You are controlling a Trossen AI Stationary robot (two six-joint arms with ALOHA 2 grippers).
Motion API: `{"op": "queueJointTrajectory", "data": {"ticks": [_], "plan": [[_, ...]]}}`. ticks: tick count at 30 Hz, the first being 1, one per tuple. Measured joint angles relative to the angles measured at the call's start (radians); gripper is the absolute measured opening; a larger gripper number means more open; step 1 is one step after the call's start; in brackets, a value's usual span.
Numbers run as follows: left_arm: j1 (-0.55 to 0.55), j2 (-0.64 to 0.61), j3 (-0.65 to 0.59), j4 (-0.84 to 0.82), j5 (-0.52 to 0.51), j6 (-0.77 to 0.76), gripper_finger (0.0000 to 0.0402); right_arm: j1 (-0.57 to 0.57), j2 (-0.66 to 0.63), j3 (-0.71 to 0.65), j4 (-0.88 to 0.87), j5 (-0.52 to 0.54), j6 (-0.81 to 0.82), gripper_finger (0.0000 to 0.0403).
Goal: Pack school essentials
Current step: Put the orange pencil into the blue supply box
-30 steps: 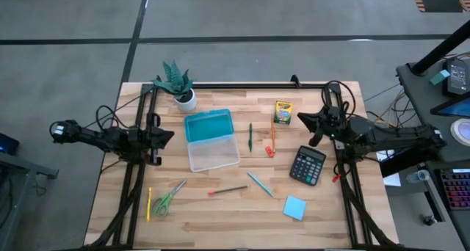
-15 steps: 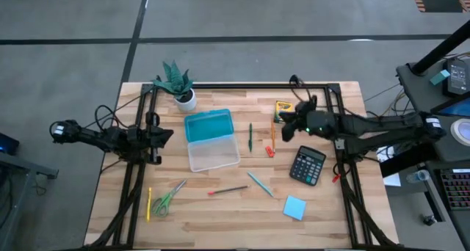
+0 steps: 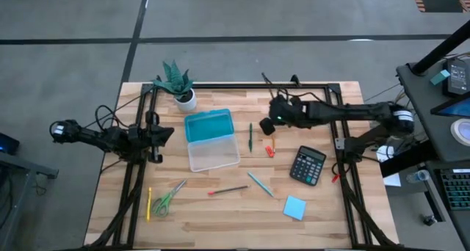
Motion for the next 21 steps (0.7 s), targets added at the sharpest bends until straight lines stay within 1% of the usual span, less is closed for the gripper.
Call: {"op": "queueJointTrajectory", "data": {"ticks": [5,10,15,21], "plan": [[0.000,0.002,0.000,-0.001,-0.065,0.000,0.0000,-0.044,0.142,0.135,-0.122,-0.078,-0.001,0.0009],[0.000,0.002,0.000,-0.001,-0.080,0.000,0.0000,-0.065,0.248,0.236,-0.238,-0.135,0.003,0.0009],[0.000,0.006,0.000,-0.002,-0.081,0.000,0.0000,-0.065,0.324,0.253,-0.271,-0.152,0.064,0.0009],[0.000,0.006,0.000,-0.001,-0.081,0.000,0.0000,-0.030,0.377,0.224,-0.281,-0.207,0.179,0.0009]]}}
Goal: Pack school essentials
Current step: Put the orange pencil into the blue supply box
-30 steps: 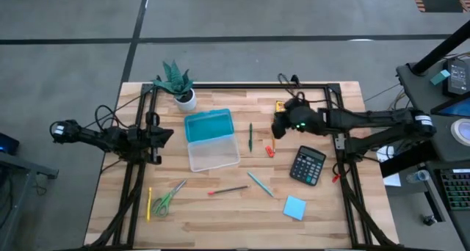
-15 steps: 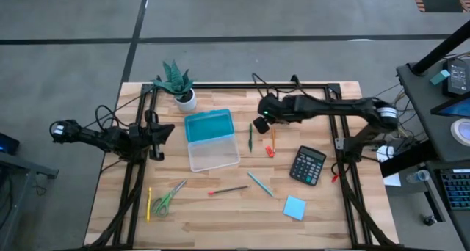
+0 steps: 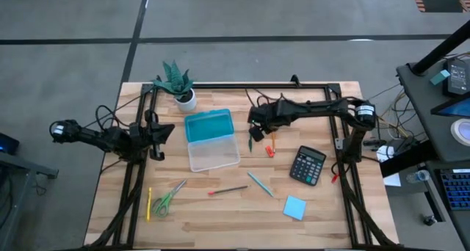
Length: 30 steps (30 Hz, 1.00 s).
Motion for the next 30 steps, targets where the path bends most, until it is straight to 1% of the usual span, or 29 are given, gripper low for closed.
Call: {"op": "queueJointTrajectory", "data": {"ticks": [4,11,14,17,23,26,30], "plan": [[0.000,0.000,0.000,0.000,0.000,0.000,0.0000,0.031,0.004,-0.004,0.001,-0.018,0.037,0.0009],[0.000,0.000,0.000,0.001,0.000,0.000,0.0000,0.035,0.004,-0.004,0.015,-0.004,0.062,0.0014],[0.000,0.000,0.000,0.001,0.000,0.000,0.0000,0.035,0.012,-0.011,0.017,-0.004,0.067,0.0034],[0.000,0.000,0.000,0.001,0.000,0.000,0.0000,0.035,0.015,-0.021,0.014,0.001,0.092,0.0063],[0.000,0.000,0.000,0.001,0.000,0.000,0.0000,0.017,0.015,-0.057,0.017,0.066,0.117,0.0117],[0.000,0.000,0.000,0.001,0.000,0.000,0.0000,-0.001,0.015,-0.097,0.048,0.074,0.118,0.0132],[0.000,0.000,0.000,0.001,0.000,0.000,0.0000,-0.017,0.015,-0.171,0.125,0.073,0.133,0.0136]]}}
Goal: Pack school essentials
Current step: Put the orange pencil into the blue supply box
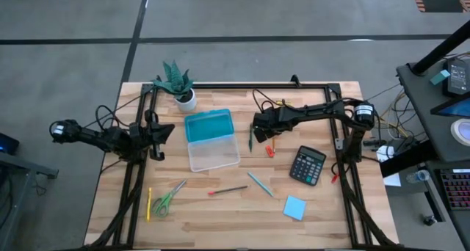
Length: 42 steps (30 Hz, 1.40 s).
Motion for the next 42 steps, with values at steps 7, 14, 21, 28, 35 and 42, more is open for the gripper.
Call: {"op": "queueJointTrajectory", "data": {"ticks": [7,14,21,28,35,42], "plan": [[0.000,0.000,0.000,0.000,-0.012,0.000,0.0000,-0.024,0.000,-0.094,0.127,-0.007,0.002,0.0128],[0.000,0.000,0.000,0.000,-0.017,0.000,0.0000,-0.022,-0.007,-0.168,0.250,-0.026,-0.002,0.0095],[0.000,0.000,0.000,0.001,-0.021,0.000,0.0000,-0.020,-0.006,-0.212,0.282,-0.025,-0.005,0.0028],[0.000,0.000,0.000,0.001,-0.022,0.000,0.0000,-0.018,-0.019,-0.201,0.271,-0.028,-0.051,0.0015],[0.000,0.000,0.000,0.010,-0.022,-0.001,0.0000,0.003,-0.145,-0.156,0.258,-0.055,-0.197,0.0013],[0.000,0.002,0.000,0.035,-0.018,-0.009,0.0000,0.032,-0.353,-0.175,0.269,-0.036,-0.394,0.0013]]}}
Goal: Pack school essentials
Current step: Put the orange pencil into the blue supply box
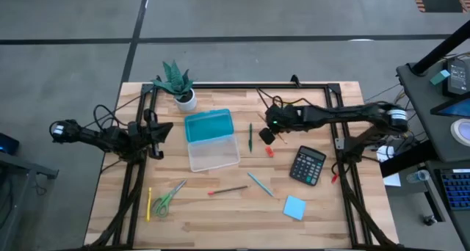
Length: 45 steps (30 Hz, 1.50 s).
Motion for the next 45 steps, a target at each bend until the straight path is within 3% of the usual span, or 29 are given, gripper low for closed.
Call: {"op": "queueJointTrajectory", "data": {"ticks": [5,11,17,22,37,41,45], "plan": [[0.000,0.001,0.000,0.001,0.003,-0.001,0.0000,0.046,-0.135,-0.116,0.241,0.001,-0.160,0.0013],[0.000,0.049,0.000,0.078,0.026,-0.054,0.0000,0.091,-0.224,-0.368,0.831,-0.125,-0.356,0.0013],[0.000,0.205,0.013,0.270,0.055,-0.056,0.0000,0.093,-0.209,-0.524,1.314,-0.224,-0.485,0.0013],[0.000,0.382,0.105,0.365,0.056,-0.057,0.0000,0.094,-0.201,-0.541,1.385,-0.232,-0.535,0.0013],[0.000,1.149,0.580,0.355,0.034,-0.083,0.0002,0.172,-0.208,-0.544,1.510,-0.365,-0.535,0.0013],[0.010,1.277,0.665,0.360,0.036,-0.135,0.0032,0.195,-0.211,-0.544,1.513,-0.364,-0.536,0.0013],[0.034,1.358,0.713,0.357,0.063,-0.207,0.0095,0.205,-0.212,-0.544,1.514,-0.364,-0.535,0.0013]]}}
